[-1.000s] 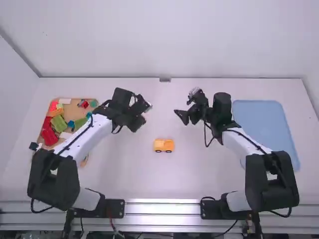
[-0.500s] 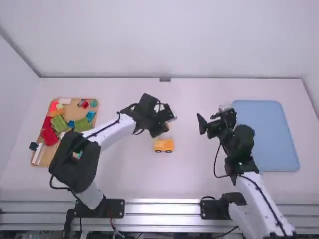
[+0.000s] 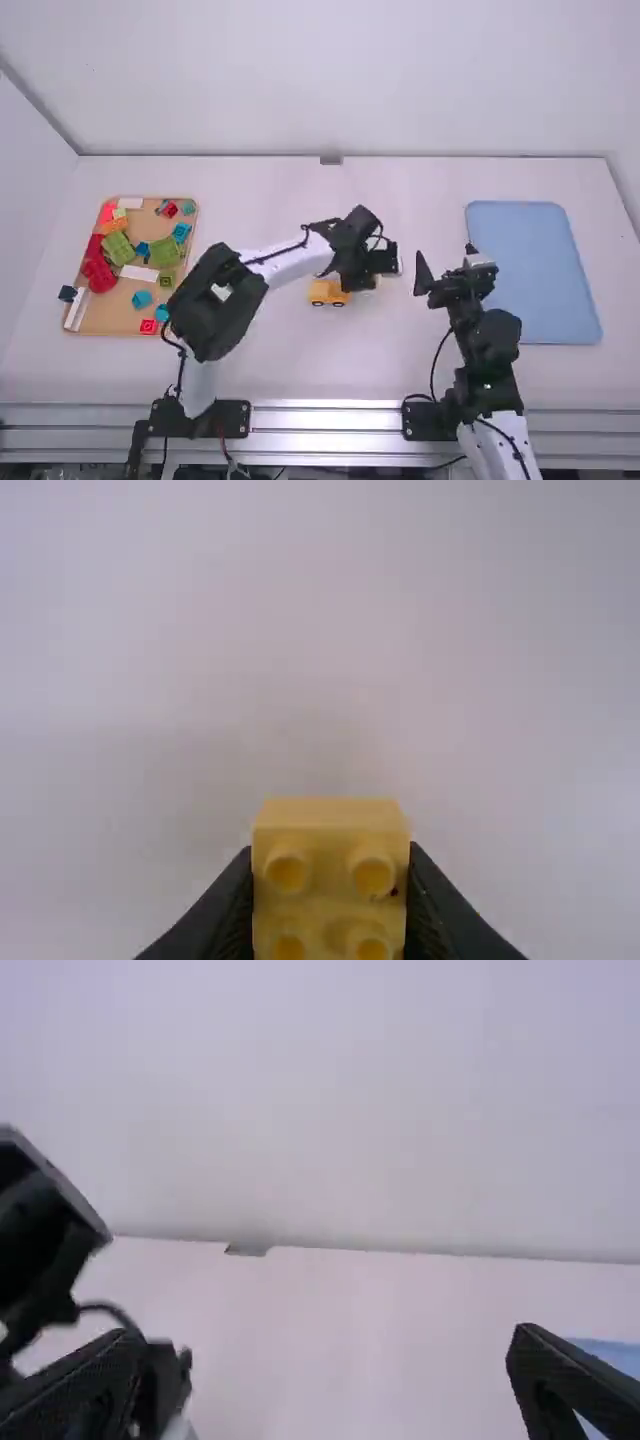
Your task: Assemble lego blocks to make yellow taxi
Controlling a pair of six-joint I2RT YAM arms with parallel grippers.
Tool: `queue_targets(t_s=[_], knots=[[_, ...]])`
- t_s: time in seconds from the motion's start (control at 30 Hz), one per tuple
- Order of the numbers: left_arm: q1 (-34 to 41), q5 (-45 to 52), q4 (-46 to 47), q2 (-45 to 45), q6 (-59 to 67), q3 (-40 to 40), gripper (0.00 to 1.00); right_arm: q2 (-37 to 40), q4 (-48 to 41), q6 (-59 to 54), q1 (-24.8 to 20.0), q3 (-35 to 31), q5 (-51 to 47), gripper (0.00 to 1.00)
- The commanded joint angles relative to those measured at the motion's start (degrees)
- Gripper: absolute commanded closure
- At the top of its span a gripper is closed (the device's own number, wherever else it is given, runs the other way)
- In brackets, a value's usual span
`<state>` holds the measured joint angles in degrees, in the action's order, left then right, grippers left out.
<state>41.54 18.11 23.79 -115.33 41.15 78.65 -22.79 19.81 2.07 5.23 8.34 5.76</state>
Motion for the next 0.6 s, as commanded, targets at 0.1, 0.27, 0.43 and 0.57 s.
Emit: queue_targets(t_s=[0.1, 0.27, 0.43, 0.57], knots=[[3.56, -4.26, -1.97, -3.06, 1.97, 0.79, 0.98, 2.08, -1.9, 0.74, -0.07, -0.5, -4.22, 0.02], [3.04, -4.02, -1.86, -4.98, 1.79, 0.79, 0.98, 1.4, -2.25, 0.7, -0.07, -0.5, -4.15, 0.02], [2.93, -4.24, -2.78, -6.19, 1.75, 0.79, 0.89, 1.09, -2.27, 0.5, -0.04, -0.5, -4.13, 0.02], [2.97, -4.07, -3.3, -6.78, 1.79, 0.79, 0.66, 1.09, -2.34, 0.0, -0.04, -0.5, -4.13, 0.01]])
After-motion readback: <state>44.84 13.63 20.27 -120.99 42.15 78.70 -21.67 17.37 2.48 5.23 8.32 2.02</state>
